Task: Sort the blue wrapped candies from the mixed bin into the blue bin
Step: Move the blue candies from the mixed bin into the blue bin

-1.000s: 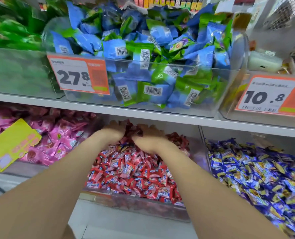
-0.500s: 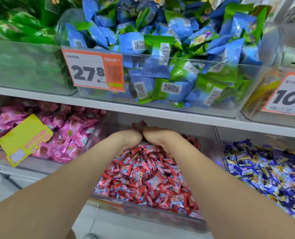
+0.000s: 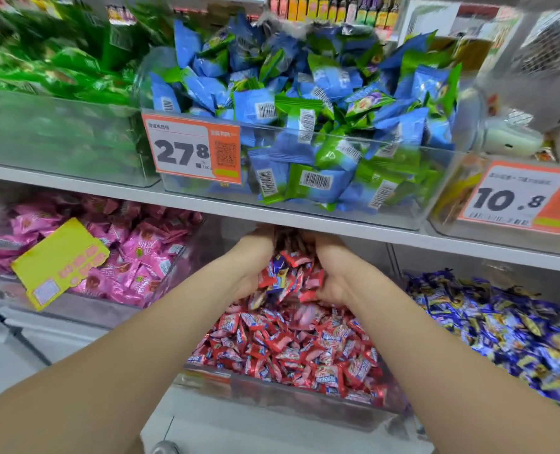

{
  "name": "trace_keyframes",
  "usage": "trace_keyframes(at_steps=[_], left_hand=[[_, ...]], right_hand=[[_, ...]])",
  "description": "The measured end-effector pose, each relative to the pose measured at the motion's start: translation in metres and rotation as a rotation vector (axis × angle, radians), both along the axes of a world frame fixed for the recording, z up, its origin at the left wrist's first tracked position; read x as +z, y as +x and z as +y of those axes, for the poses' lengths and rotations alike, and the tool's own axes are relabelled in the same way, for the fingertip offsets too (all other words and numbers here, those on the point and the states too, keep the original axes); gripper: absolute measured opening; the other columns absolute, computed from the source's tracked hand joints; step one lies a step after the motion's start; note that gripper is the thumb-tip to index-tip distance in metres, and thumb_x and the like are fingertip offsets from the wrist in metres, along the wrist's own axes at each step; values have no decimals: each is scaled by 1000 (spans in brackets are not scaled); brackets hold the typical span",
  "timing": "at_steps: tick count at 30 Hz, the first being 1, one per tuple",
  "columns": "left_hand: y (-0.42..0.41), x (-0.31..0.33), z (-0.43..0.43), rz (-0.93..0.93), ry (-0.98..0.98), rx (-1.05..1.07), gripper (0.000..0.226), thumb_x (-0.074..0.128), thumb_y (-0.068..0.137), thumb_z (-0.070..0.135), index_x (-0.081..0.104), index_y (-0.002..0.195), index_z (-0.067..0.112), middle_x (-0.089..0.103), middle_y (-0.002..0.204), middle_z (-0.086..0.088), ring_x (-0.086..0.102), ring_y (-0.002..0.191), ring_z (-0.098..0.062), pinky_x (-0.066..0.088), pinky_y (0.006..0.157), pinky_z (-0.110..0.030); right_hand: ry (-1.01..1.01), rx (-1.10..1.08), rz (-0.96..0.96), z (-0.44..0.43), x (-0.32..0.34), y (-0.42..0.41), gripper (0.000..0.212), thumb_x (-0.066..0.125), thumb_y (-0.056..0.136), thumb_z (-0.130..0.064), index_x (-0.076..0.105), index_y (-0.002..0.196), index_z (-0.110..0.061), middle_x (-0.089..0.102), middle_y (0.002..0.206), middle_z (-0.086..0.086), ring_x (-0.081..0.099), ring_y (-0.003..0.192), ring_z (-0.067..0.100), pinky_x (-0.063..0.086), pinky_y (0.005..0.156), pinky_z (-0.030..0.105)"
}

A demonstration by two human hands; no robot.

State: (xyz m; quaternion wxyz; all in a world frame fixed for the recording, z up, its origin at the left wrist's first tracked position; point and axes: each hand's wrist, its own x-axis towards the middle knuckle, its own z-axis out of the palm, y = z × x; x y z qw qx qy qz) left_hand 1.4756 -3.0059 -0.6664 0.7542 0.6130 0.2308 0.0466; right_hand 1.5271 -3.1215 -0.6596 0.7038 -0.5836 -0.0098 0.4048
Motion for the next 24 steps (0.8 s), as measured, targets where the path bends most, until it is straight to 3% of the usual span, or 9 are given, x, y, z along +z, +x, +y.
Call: trace_keyframes(at_steps=[4, 7, 9, 13, 14, 17, 20, 22, 24], left_hand=[[-15, 1, -6, 45, -71, -81, 43, 49, 108, 32, 71, 125, 0, 73, 121, -25, 71, 111, -41, 55, 98, -63], [-30, -7, -8, 92, -61, -208, 40, 42, 110, 25, 68, 126, -1, 71, 125, -23, 67, 121, -38, 50, 109, -51], [-39, -11, -6, 71, 238, -331, 29, 48, 108, 20, 69, 122, 6, 72, 122, -19, 68, 114, -32, 51, 104, -40], [-62, 2, 2, 94, 1015, -577, 35, 57, 104, 25, 57, 140, 29, 64, 101, 3, 59, 74, 0, 44, 69, -13], [-66, 1, 5, 114, 1132, -632, 36, 58, 103, 25, 57, 139, 29, 60, 110, 2, 63, 87, -1, 46, 78, -12], [-75, -4, 14, 243, 1499, -630, 31, 60, 99, 24, 61, 129, 31, 45, 135, -4, 54, 126, -30, 43, 110, -43], [-80, -3, 20, 245, 1480, -608, 39, 61, 92, 10, 57, 123, 34, 43, 123, 0, 55, 112, -29, 48, 98, -47], [-82, 2, 20, 166, 1426, -650, 33, 68, 89, 10, 60, 113, 31, 47, 113, 4, 56, 101, -20, 50, 90, -36], [-82, 2, 21, 118, 1379, -734, 29, 81, 85, 28, 64, 108, 30, 57, 110, 9, 57, 94, -6, 48, 78, -19]], right_hand=[[-62, 113, -28, -30, 9, -3, 35, 46, 103, -28, 72, 115, -7, 76, 116, 23, 75, 97, 33, 58, 97, 52], [-245, 213, -132, -46, 5, -16, 23, 47, 90, -13, 69, 96, -9, 75, 93, 17, 71, 79, 30, 60, 92, 52], [-438, 295, -401, -55, -3, -23, 24, 57, 84, -18, 70, 103, -12, 72, 95, 12, 68, 82, 28, 60, 92, 56], [-830, 576, -1087, -81, 5, -36, 52, 60, 95, -21, 56, 146, -32, 67, 134, -2, 67, 111, 18, 52, 93, 30], [-900, 616, -1161, -88, 6, -39, 53, 58, 96, -18, 55, 147, -32, 67, 135, -1, 65, 118, 20, 49, 93, 28], [-1097, 599, -1355, -100, -2, -49, 42, 56, 87, -11, 68, 124, -26, 70, 120, 8, 66, 115, 32, 55, 92, 38], [-1058, 453, -1504, -96, -3, -56, 28, 57, 82, -14, 71, 105, -25, 68, 103, 2, 65, 101, 28, 57, 85, 41], [-906, 454, -1496, -91, -5, -58, 17, 62, 80, -27, 69, 95, -25, 67, 87, -7, 64, 87, 19, 57, 80, 40], [-934, 570, -1483, -86, -12, -62, 30, 68, 81, -50, 66, 95, -24, 63, 87, -6, 60, 85, 20, 56, 78, 42]])
